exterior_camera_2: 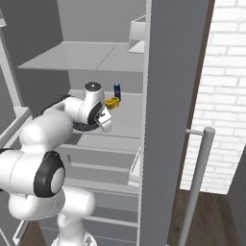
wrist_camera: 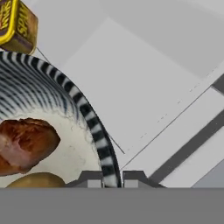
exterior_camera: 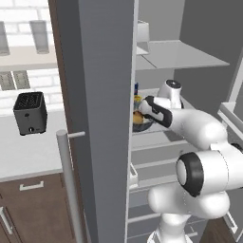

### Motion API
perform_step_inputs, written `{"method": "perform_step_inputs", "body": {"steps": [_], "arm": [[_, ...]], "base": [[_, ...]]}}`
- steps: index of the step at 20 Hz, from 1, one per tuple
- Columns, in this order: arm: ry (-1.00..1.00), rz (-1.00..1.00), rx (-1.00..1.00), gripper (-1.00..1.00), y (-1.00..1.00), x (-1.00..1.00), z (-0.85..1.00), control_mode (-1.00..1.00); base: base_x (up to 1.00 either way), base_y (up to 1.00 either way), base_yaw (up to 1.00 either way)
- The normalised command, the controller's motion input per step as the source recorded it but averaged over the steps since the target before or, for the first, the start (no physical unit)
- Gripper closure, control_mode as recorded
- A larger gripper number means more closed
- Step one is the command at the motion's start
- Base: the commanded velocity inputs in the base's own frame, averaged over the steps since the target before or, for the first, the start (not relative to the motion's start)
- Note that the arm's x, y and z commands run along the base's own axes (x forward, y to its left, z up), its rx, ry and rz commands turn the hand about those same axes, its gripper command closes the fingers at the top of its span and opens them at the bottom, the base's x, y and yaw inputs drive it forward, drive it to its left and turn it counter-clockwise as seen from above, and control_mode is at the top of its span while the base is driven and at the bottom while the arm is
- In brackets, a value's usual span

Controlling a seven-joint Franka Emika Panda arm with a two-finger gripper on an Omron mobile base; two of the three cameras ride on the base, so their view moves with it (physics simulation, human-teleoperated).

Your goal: Pick the chicken drumstick and potato from their plates and place them in the bowl. Then put the bowl in the fridge.

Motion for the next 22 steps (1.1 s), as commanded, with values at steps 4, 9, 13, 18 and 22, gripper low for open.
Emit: {"method": "perform_step_inputs", "body": {"steps": [4,9,13,18,22], "arm": [[0.03,0.0,0.0,1.0,0.11,0.34,-0.18,-1.0],[0.06,0.0,0.0,1.0,0.13,0.37,-0.17,-1.0],[0.02,0.0,0.0,-1.0,0.19,0.32,-0.1,-1.0],[-0.02,0.0,0.0,-1.0,0.12,0.05,0.0,-1.0],[-0.11,0.0,0.0,-1.0,0.0,-0.02,0.12,-1.0]], "base": [[0.0,0.0,0.0],[0.0,0.0,0.0],[0.0,0.0,0.0],[0.0,0.0,0.0],[0.0,0.0,0.0]]}}
